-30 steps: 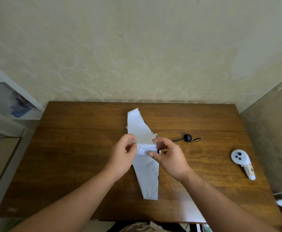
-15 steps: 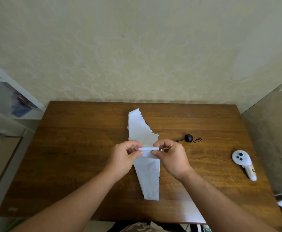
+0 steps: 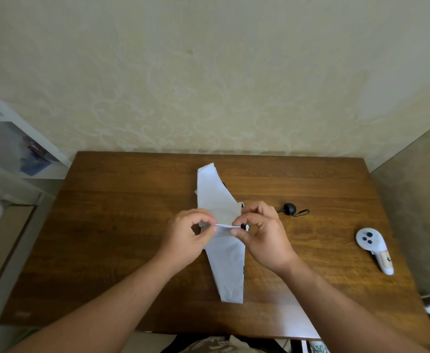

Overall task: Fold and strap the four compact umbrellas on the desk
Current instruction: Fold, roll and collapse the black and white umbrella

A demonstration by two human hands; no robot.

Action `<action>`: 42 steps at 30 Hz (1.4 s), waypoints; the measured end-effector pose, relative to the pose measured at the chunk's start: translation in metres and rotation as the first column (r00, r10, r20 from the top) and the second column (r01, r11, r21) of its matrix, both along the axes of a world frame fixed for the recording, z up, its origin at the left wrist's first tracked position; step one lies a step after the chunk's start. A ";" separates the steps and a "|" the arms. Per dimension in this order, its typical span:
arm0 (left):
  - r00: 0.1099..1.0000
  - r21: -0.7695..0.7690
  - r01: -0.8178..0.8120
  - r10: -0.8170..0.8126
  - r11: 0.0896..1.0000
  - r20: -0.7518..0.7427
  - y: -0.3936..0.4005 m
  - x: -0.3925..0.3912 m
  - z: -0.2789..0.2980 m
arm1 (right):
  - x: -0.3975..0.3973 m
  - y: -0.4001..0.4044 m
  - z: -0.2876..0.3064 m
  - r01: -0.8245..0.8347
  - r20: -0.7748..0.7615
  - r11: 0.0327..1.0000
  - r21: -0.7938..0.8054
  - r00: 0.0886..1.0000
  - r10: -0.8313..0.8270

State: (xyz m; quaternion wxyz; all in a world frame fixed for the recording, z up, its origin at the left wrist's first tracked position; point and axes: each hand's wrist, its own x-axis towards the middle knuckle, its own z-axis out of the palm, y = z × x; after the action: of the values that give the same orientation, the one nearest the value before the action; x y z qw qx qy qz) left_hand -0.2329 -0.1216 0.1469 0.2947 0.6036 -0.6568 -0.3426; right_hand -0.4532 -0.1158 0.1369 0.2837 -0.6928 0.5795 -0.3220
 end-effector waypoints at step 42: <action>0.381 0.263 0.760 -0.735 0.594 0.560 0.049 0.008 -0.133 | -0.020 0.066 -0.132 -0.581 -0.663 0.746 0.326 0.421 0.619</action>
State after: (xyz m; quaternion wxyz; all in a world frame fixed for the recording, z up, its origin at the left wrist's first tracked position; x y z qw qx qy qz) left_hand -0.2253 -0.0728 0.0139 -0.1128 0.3126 -0.9200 -0.2076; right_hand -0.4735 -0.0498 0.0049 0.1360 -0.9133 0.3638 0.1226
